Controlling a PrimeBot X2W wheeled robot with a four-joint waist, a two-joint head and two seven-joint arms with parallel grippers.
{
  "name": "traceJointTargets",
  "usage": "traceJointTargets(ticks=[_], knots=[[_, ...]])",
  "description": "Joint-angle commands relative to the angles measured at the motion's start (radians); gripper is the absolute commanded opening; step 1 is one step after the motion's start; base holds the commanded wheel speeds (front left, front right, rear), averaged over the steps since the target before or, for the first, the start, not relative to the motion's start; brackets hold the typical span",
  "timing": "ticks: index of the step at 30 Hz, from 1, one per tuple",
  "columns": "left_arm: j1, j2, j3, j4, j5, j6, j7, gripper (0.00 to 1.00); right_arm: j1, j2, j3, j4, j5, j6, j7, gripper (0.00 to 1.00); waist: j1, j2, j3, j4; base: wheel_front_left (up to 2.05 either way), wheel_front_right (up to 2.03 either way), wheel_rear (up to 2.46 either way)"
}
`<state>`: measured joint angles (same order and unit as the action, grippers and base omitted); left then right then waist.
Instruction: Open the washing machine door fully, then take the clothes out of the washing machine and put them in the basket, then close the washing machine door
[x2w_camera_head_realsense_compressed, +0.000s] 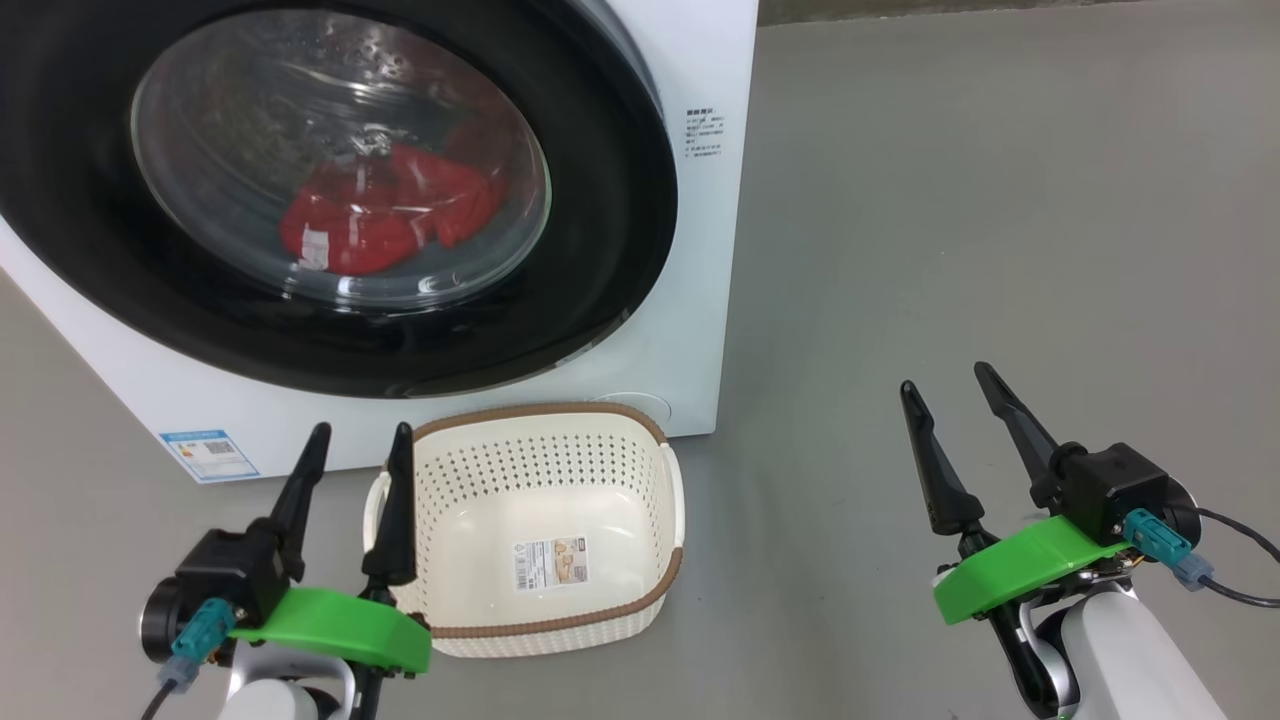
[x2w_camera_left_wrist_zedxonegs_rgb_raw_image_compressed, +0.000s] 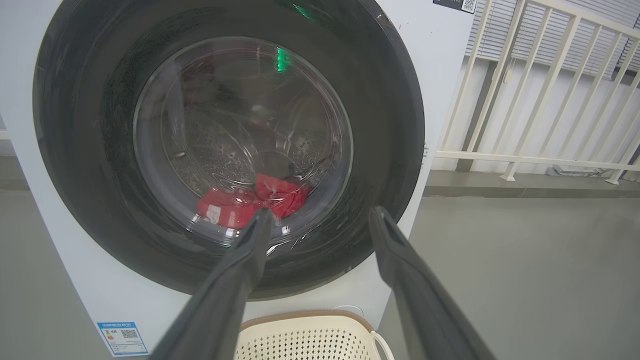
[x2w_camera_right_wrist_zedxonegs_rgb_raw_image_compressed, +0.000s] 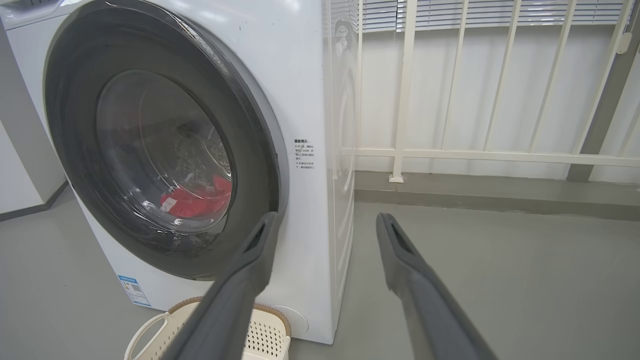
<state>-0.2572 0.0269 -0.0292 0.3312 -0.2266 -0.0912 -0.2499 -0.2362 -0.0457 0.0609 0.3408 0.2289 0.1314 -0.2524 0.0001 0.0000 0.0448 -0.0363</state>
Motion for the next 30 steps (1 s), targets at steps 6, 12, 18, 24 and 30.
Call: traceJointTargets(ticks=[6, 12, 18, 24, 30], knots=[[-0.045, 0.023, 0.028, -0.014, 0.009, 0.004, -0.012, 1.00, -0.035, -0.005, 0.018, -0.024, 0.005, -0.001, -0.009, 1.00, 0.0000, 0.0000, 0.003, 0.003, 0.00, 0.00, 0.00], [-0.056, 0.023, 0.030, -0.008, 0.010, 0.002, -0.012, 1.00, -0.037, -0.005, 0.021, -0.026, 0.005, -0.001, -0.009, 1.00, 0.0000, 0.0000, 0.010, 0.005, 0.00, 0.00, 0.00], [-0.064, 0.023, 0.024, -0.001, 0.006, 0.001, -0.012, 1.00, -0.050, -0.008, 0.048, -0.019, 0.002, -0.001, -0.009, 0.00, 0.0000, 0.0000, 0.026, 0.008, 0.00, 0.00, 0.00], [-0.083, 0.023, -0.001, -0.011, -0.034, -0.009, -0.012, 1.00, -0.082, -0.010, 0.039, 0.000, 0.058, -0.001, -0.009, 0.00, 0.0000, 0.0000, 0.067, 0.022, 0.00, 0.00, 0.00], [-0.101, 0.023, -0.027, -0.045, -0.043, -0.007, -0.012, 1.00, -0.131, -0.007, 0.061, 0.029, 0.275, -0.001, -0.009, 0.00, 0.0000, 0.0000, 0.114, 0.036, 0.00, 0.00, 0.00]])
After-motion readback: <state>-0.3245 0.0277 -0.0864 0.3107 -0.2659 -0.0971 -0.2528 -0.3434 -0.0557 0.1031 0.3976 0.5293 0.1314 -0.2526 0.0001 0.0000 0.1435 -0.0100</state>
